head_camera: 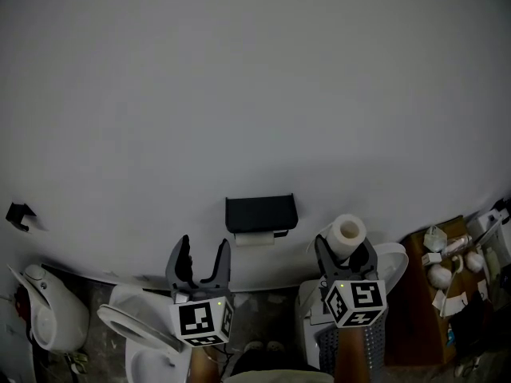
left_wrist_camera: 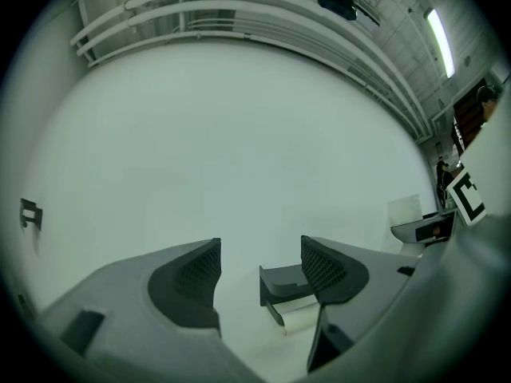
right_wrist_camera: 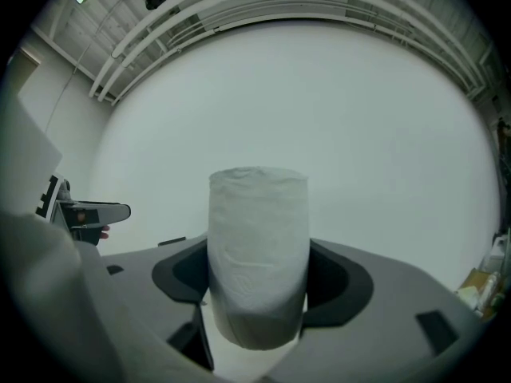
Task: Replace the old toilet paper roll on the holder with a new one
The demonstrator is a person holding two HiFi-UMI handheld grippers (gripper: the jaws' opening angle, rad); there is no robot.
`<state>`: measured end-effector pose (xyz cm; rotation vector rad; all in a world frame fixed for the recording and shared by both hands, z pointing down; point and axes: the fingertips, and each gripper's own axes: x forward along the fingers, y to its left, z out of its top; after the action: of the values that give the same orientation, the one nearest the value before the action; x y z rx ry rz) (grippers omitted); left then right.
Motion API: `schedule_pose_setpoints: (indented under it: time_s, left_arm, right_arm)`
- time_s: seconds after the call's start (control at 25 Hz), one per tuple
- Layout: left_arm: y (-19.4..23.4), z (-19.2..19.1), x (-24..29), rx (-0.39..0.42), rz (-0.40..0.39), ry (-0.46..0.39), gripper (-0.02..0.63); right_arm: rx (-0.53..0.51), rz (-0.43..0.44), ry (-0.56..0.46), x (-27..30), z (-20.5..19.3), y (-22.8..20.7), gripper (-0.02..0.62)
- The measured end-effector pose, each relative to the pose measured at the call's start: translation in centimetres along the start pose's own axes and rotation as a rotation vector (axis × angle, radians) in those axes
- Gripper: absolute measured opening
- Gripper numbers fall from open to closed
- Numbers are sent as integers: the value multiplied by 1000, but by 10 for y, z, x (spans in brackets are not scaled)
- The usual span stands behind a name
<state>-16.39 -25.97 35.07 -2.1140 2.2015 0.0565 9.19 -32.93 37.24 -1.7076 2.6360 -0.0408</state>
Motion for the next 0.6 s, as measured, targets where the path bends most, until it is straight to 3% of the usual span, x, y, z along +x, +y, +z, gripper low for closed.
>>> schedule_pose_setpoints:
  time_s: [0.48,0.6]
  left_arm:
    - [0,-7,21,22,-75,22,293]
    - [-5,-8,26,85,-105,30,293]
  right_arm:
    - [0,-58,7,9,0,0,310]
    - [-1,-72,17,11,-3,-1,310]
